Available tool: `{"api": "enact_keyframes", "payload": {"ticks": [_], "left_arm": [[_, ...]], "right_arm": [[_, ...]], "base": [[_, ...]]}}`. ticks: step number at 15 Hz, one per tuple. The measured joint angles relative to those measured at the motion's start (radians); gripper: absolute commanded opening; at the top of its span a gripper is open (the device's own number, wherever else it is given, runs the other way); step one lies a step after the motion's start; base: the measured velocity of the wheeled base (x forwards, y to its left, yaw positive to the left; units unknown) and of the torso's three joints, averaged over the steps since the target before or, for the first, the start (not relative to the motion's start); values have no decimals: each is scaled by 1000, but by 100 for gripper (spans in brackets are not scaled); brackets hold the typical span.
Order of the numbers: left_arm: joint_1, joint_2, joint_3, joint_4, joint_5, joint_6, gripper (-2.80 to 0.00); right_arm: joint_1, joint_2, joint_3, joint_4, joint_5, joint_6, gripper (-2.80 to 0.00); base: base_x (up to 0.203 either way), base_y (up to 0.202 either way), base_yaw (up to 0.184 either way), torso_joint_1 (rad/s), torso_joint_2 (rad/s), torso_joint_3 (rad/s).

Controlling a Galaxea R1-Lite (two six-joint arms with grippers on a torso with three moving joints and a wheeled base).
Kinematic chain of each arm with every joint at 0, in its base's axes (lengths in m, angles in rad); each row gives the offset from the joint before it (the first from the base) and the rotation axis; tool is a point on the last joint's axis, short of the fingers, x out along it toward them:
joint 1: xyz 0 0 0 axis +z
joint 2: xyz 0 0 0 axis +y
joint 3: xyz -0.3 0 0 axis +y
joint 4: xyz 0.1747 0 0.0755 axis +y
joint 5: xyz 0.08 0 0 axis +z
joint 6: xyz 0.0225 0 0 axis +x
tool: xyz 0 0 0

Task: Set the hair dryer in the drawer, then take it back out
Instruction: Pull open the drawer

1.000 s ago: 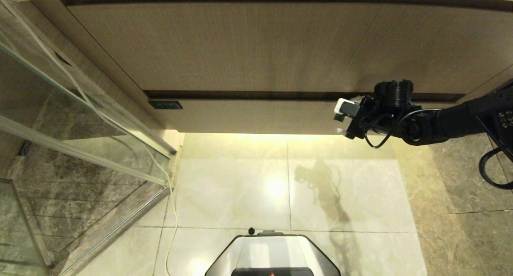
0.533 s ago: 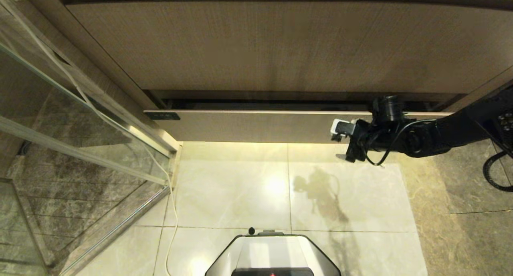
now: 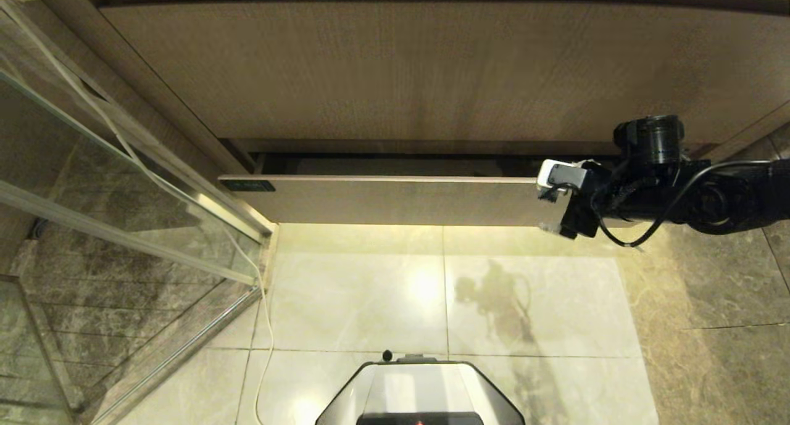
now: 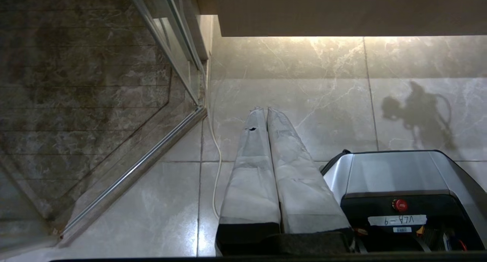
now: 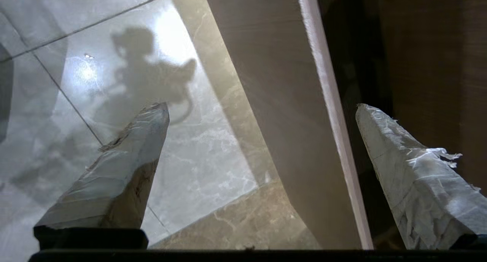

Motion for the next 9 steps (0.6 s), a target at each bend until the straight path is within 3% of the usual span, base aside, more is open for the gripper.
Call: {"api": "enact_keyframes", "payload": {"ticks": [4, 5, 7, 9], "left_arm": [[0, 0, 0, 0, 0, 0, -280], [0, 0, 0, 0, 0, 0, -280], [0, 0, 0, 0, 0, 0, -280], [0, 0, 0, 0, 0, 0, -280]], "right_arm": [[0, -289, 145, 162, -4, -5, 0], [-9, -354, 210, 205, -11, -7, -280], [-36, -440, 299, 255, -37, -8, -280], [-46, -440, 312, 218, -51, -3, -280]], "base": [[0, 0, 0, 0, 0, 0], [0, 0, 0, 0, 0, 0], [0, 0, 0, 0, 0, 0], [0, 0, 0, 0, 0, 0]]}}
